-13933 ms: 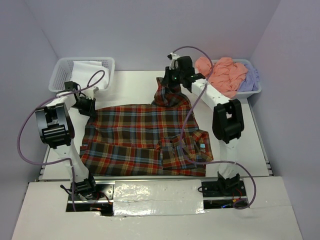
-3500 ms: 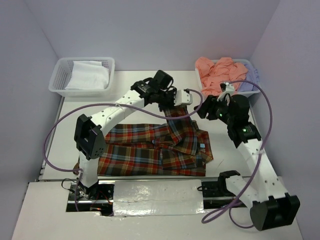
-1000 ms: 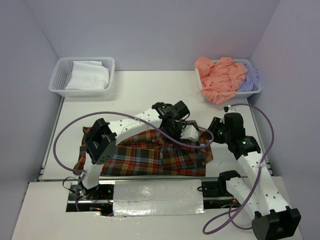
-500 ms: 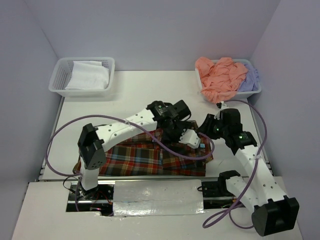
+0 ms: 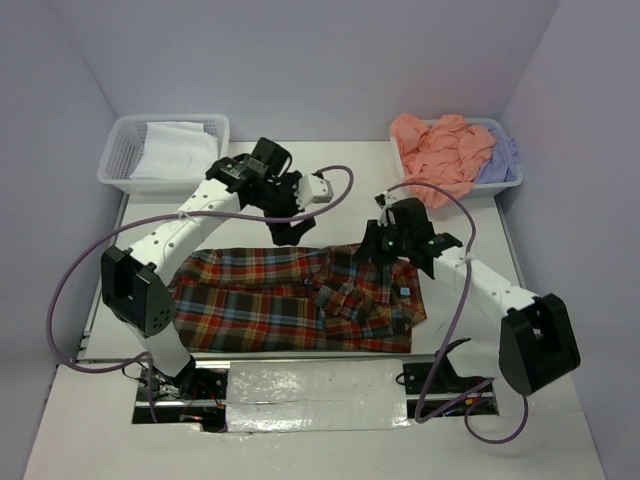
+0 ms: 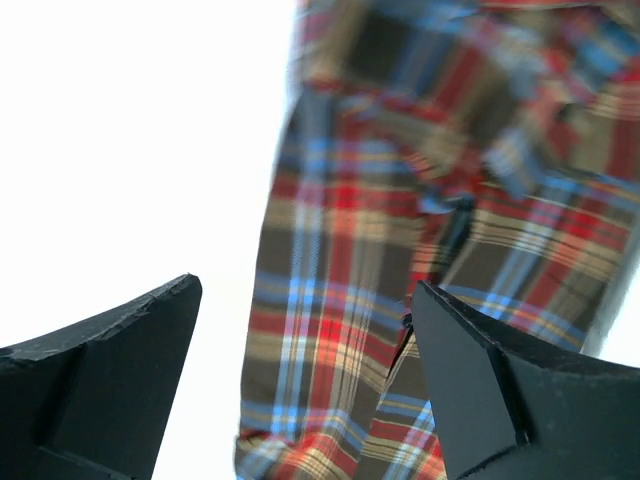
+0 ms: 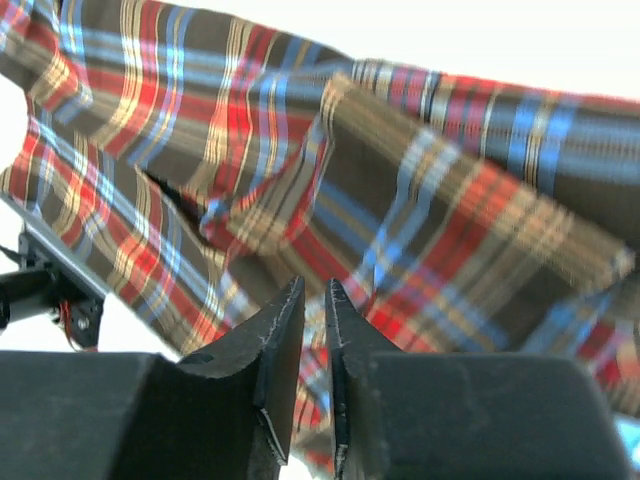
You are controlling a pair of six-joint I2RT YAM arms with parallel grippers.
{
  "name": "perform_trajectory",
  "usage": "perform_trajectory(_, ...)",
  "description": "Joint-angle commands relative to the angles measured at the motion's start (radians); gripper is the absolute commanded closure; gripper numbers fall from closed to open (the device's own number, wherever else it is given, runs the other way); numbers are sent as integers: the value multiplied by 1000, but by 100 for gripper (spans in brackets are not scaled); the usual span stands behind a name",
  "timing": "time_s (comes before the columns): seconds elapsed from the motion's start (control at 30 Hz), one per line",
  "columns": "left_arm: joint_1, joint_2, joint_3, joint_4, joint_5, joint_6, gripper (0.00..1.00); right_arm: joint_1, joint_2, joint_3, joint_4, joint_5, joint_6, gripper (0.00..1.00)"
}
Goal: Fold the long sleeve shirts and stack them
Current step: Fold the shirt
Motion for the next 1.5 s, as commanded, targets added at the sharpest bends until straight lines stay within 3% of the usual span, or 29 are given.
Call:
perform_trajectory(0.0,53,-67,-58,90,5,-118,1,14,73,74,107,-30,-10,80)
perform_trajectory(0.17,159,-127,-198,152,-34,-176,1,104,87,34,41,-24,-104,86)
perform_trajectory(0.27,237,-170,-293,188,-56,-194,1,132,39,-48,63,-73,-99,89)
perform_trajectory(0.37,311,-210,-390,218,-96,-214,1,141,27,-101,60,-29,-64,92)
perform_trajectory(0.5,459,-224,-529,281,-187,-205,1,141,142,-112,38,49,-30,95)
perform_trajectory(0.6,550,-210,-621,335,-277,-162,10,141,193,-93,37,58,-18,96)
perform_trajectory(0.7,583,-202,-698,393,-349,-135,20,137,202,-82,23,121,-15,97)
perform_trajectory(1.0,586,-176,-896,525,-491,-76,17,135,228,-67,11,144,-35,98)
perform_trajectory(1.13,586,-245,-887,490,-462,-73,11,137,204,-30,-22,152,-62,95)
perform_trajectory(1.17,586,-280,-846,435,-422,-75,3,137,182,-23,-43,155,-70,94)
perform_trajectory(1.2,586,-299,-817,397,-394,-78,1,137,167,-1,-55,149,-84,89)
perform_trajectory(1.33,645,-374,-648,263,-293,-118,1,127,50,58,-106,149,-102,72)
perform_trajectory(1.47,714,-391,-571,255,-267,-153,1,49,-5,111,-138,121,-70,65)
